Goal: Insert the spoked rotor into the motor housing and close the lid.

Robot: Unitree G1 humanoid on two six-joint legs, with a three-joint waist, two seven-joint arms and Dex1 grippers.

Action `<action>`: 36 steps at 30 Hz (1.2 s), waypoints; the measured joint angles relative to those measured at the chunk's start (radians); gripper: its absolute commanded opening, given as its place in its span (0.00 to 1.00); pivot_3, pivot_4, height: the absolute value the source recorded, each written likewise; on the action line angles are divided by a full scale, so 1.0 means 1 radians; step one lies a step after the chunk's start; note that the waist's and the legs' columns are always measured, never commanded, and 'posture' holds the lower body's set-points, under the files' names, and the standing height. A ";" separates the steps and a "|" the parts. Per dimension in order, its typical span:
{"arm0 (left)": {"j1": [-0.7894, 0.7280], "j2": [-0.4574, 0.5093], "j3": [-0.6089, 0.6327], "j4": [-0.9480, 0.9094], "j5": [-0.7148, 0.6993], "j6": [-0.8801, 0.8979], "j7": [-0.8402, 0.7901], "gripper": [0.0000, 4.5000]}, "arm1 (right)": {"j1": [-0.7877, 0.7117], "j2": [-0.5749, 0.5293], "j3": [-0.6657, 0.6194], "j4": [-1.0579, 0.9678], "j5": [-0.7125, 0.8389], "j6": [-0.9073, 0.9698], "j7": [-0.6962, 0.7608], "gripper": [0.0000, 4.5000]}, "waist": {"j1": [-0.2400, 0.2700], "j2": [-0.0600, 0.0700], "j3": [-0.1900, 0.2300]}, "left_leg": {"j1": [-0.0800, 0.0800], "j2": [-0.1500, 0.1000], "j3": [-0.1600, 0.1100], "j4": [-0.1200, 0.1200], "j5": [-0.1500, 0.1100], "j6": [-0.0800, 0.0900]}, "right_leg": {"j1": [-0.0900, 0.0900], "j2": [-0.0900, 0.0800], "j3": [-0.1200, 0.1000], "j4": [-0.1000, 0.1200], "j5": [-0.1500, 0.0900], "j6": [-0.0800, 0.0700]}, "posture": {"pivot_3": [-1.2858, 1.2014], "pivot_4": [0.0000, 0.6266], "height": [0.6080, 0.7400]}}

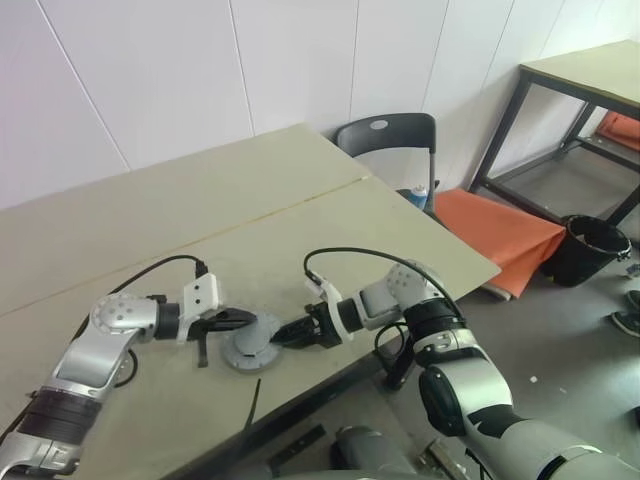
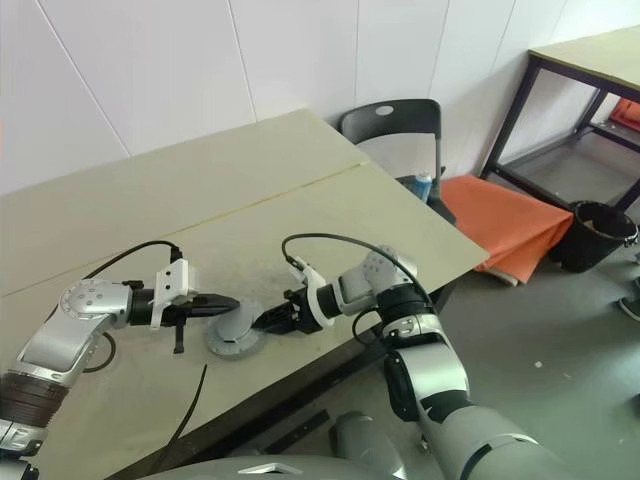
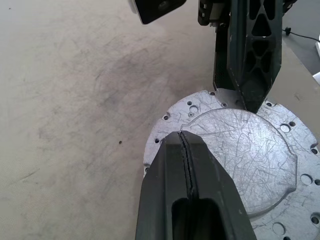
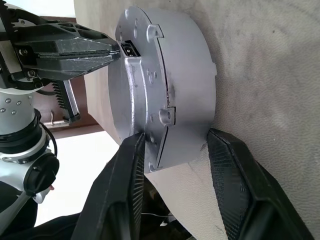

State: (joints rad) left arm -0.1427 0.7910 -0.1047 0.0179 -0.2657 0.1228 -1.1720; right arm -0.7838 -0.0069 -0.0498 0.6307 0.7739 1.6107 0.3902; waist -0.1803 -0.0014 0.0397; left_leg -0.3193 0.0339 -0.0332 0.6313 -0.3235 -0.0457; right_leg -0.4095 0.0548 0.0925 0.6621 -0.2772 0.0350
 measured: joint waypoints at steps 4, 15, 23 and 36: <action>0.001 0.002 0.002 0.000 0.000 0.002 0.002 0.00 | 0.000 0.001 -0.011 0.000 0.000 0.000 -0.002 0.33 | 0.000 0.000 0.000 | 0.000 0.000 0.000 0.000 0.000 0.000 | 0.000 0.000 0.000 0.000 0.000 0.000 | 0.52 0.00 1.00; 0.013 -0.042 0.023 0.000 -0.009 0.021 0.049 0.00 | 0.000 0.011 -0.077 0.002 -0.016 0.000 -0.022 0.32 | 0.001 0.000 0.000 | -0.001 0.000 0.000 0.001 0.000 0.000 | 0.000 -0.001 0.000 0.000 0.000 0.000 | 0.52 0.00 1.00; 0.018 -0.049 0.035 -0.002 -0.009 0.029 0.064 0.00 | 0.000 0.022 -0.100 0.000 -0.021 0.000 -0.028 0.32 | 0.001 0.000 0.000 | -0.001 0.000 0.000 0.000 0.000 0.000 | -0.001 0.000 0.001 0.000 0.000 0.000 | 0.52 0.00 1.00; 0.013 -0.091 0.062 0.030 0.006 0.002 0.132 0.00 | -0.008 0.039 -0.141 -0.015 -0.047 -0.001 -0.020 0.30 | 0.002 -0.001 0.001 | -0.004 0.000 0.001 -0.001 0.000 0.000 | -0.003 0.001 0.002 -0.003 0.000 0.000 | 0.52 0.00 1.00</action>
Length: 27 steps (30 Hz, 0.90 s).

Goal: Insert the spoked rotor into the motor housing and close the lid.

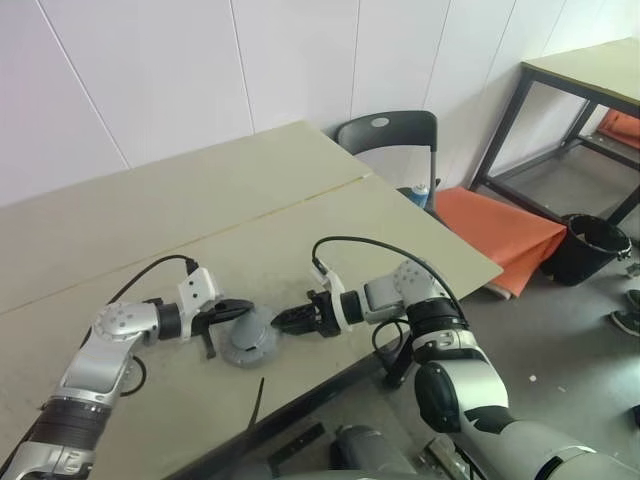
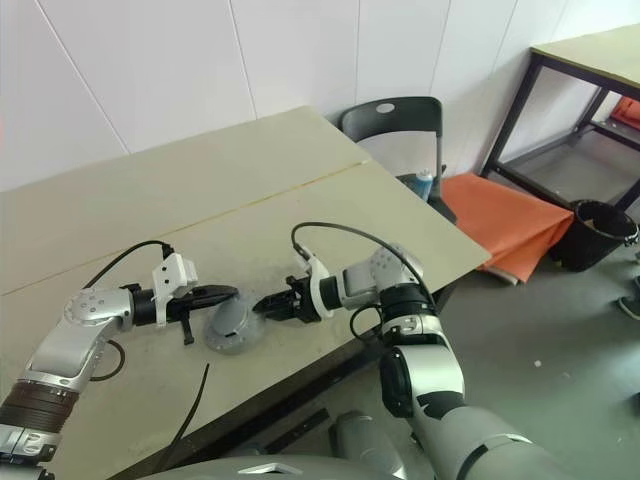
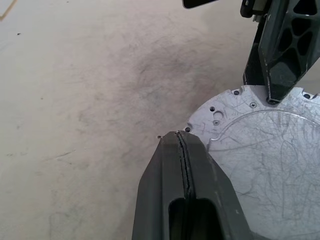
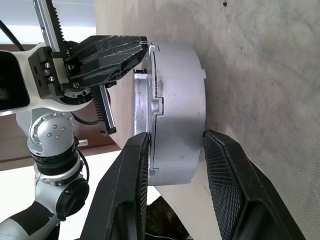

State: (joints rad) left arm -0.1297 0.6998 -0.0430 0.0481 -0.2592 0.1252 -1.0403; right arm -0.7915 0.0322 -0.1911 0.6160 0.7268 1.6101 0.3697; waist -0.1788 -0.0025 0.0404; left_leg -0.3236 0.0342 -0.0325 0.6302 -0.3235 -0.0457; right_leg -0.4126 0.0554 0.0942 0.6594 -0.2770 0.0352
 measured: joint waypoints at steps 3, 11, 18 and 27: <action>0.002 -0.006 0.015 0.001 -0.002 0.005 0.014 0.00 | -0.004 0.004 0.000 -0.005 -0.008 -0.002 0.007 0.30 | 0.000 -0.001 0.000 | 0.000 0.000 0.000 0.000 0.000 0.000 | 0.000 0.000 0.000 0.000 0.000 0.000 | 0.52 0.00 1.00; 0.015 -0.008 0.031 0.015 0.001 0.002 0.043 0.00 | -0.010 0.015 0.001 -0.007 -0.026 -0.012 0.030 0.28 | -0.001 -0.001 0.000 | -0.004 0.000 0.000 -0.001 0.000 0.000 | -0.004 0.001 0.001 0.000 0.000 0.000 | 0.52 0.00 1.00; 0.016 -0.022 0.095 0.050 -0.017 0.016 0.088 0.00 | -0.011 0.030 0.008 -0.021 -0.036 -0.011 0.047 0.27 | 0.001 -0.003 0.000 | -0.016 0.001 0.000 0.002 0.000 0.000 | -0.017 0.000 0.001 0.003 0.001 0.000 | 0.52 0.00 1.00; 0.130 -0.040 0.302 -0.016 -0.120 0.152 0.227 0.00 | -0.009 0.082 -0.051 -0.010 -0.043 -0.029 0.044 0.27 | 0.006 -0.004 0.000 | -0.016 0.000 -0.001 0.003 0.000 0.000 | -0.018 -0.004 0.001 0.003 0.001 0.000 | 0.52 0.00 1.00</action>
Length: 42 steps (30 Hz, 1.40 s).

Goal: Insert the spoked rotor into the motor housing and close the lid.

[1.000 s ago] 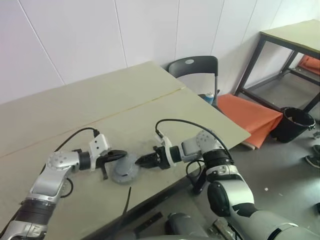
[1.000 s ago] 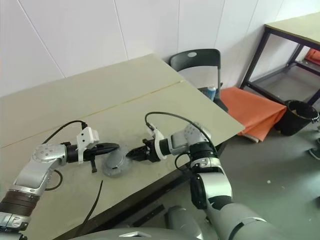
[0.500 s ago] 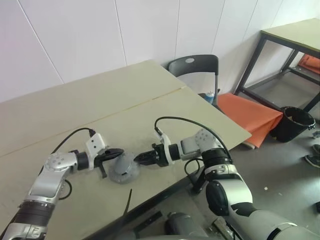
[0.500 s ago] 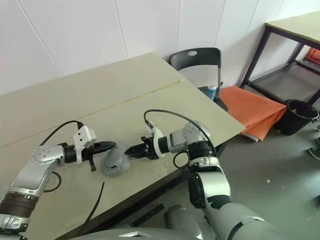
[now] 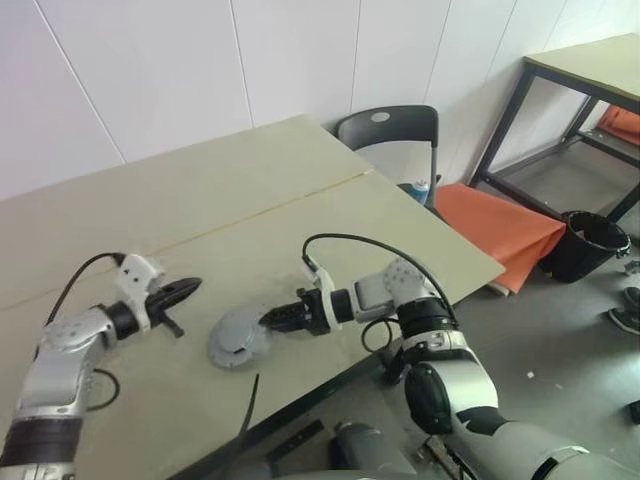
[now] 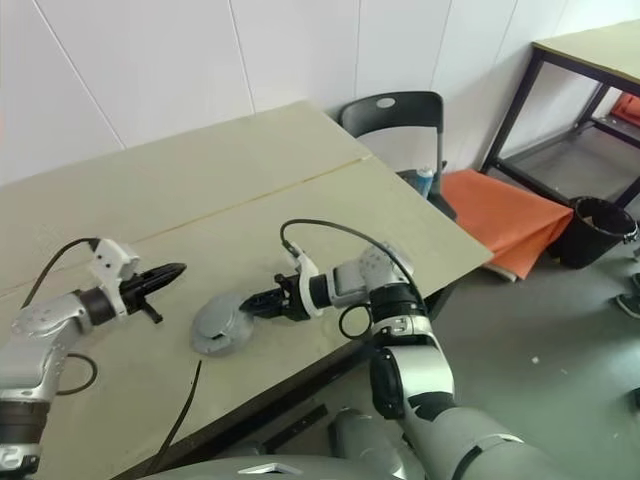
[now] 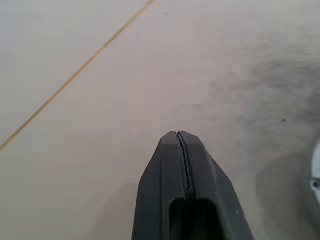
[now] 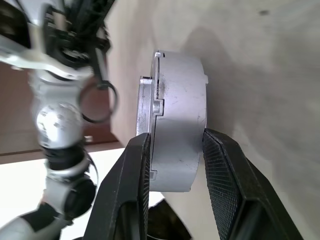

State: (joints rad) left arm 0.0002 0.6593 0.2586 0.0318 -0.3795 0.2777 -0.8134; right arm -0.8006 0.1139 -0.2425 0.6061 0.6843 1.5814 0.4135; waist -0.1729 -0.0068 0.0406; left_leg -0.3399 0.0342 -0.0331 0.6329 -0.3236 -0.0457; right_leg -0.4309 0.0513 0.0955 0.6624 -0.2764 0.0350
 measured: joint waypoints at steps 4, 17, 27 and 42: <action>0.112 -0.044 0.068 -0.103 -0.089 0.196 0.098 0.00 | 0.000 0.002 -0.066 0.011 0.006 -0.042 -0.009 0.27 | 0.021 -0.002 0.000 | 0.000 -0.002 0.000 0.002 0.000 0.000 | -0.001 -0.005 0.000 0.000 -0.001 0.002 | 0.52 0.00 1.00; 0.252 -0.318 0.305 -0.356 -0.631 0.541 0.357 0.50 | 0.000 0.005 -0.141 0.007 0.061 -0.157 -0.020 0.27 | 0.031 -0.007 0.000 | -0.002 -0.005 0.000 0.009 0.000 0.000 | 0.001 -0.008 -0.001 0.000 0.000 0.006 | 0.52 0.00 1.00; 0.234 -0.349 0.365 -0.317 -0.899 0.614 0.622 0.99 | 0.000 0.006 -0.145 0.006 0.131 -0.207 -0.036 0.27 | 0.035 -0.007 0.000 | -0.001 -0.005 0.000 0.014 0.000 0.000 | 0.004 -0.008 -0.003 0.001 0.000 0.007 | 0.52 0.00 1.00; 0.202 -0.346 0.294 -0.300 -1.469 0.578 0.937 0.99 | 0.000 0.006 -0.127 -0.016 0.206 -0.243 -0.063 0.27 | 0.050 -0.007 0.000 | -0.002 -0.007 0.000 0.015 0.000 0.000 | 0.004 -0.008 -0.002 0.001 0.001 0.008 | 0.52 0.00 1.00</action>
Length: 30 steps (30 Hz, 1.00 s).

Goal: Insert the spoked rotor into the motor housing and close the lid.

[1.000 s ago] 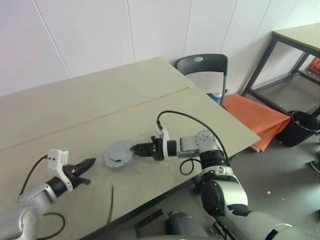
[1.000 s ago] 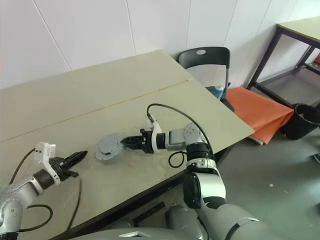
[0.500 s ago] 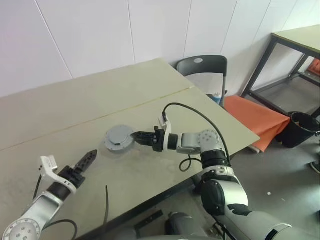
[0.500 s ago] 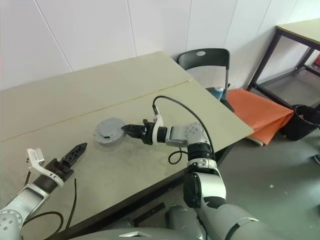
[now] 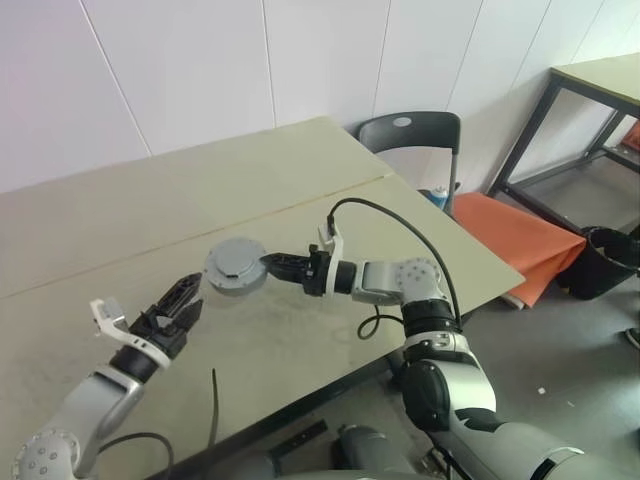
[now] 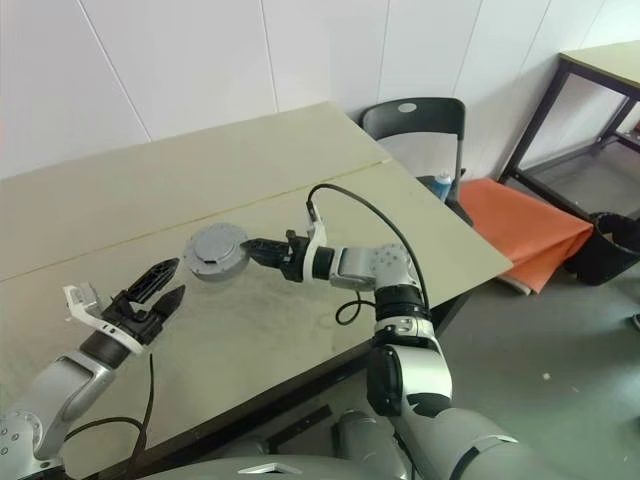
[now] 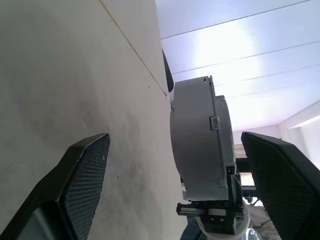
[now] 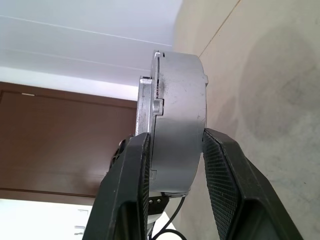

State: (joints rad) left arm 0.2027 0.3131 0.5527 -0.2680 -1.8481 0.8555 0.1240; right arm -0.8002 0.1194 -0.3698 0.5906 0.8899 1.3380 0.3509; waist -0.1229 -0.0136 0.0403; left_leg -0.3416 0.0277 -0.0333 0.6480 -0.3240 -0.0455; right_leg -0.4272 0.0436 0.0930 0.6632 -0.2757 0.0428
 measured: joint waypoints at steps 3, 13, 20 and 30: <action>0.005 0.009 -0.023 0.000 -0.033 -0.017 0.010 0.99 | 0.000 0.000 0.008 0.000 0.001 -0.001 -0.001 0.27 | 0.002 0.000 0.000 | 0.000 -0.001 0.000 0.000 0.000 0.000 | 0.000 0.000 0.000 0.000 0.000 0.000 | 0.52 0.00 1.00; 0.006 0.042 -0.101 0.015 -0.044 -0.041 0.005 0.99 | 0.000 0.000 0.016 0.000 0.014 -0.004 -0.001 0.27 | 0.002 0.000 0.000 | 0.000 -0.002 0.000 0.000 0.000 0.000 | 0.000 0.000 0.000 0.000 0.000 0.000 | 0.52 0.00 1.00; -0.058 0.051 -0.135 0.031 -0.040 -0.062 -0.007 0.99 | 0.000 0.000 0.032 0.000 0.030 -0.015 -0.001 0.27 | 0.002 0.000 0.000 | 0.000 -0.002 0.000 0.000 0.000 0.000 | 0.000 0.000 0.000 0.000 0.000 0.000 | 0.52 0.00 1.00; -0.128 0.041 -0.199 0.067 -0.005 -0.062 -0.029 0.95 | 0.000 0.000 0.045 0.000 0.038 -0.019 -0.011 0.27 | 0.003 0.000 0.000 | 0.000 -0.003 0.000 0.000 0.000 0.000 | 0.000 0.000 0.000 0.000 0.000 -0.001 | 0.52 0.00 1.00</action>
State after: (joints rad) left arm 0.0747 0.3540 0.3541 -0.2010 -1.8534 0.7934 0.0946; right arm -0.7999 0.1194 -0.3243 0.5906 0.9283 1.3186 0.3399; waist -0.1203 -0.0135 0.0404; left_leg -0.3421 0.0250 -0.0336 0.6483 -0.3238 -0.0458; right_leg -0.4272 0.0436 0.0930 0.6631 -0.2753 0.0421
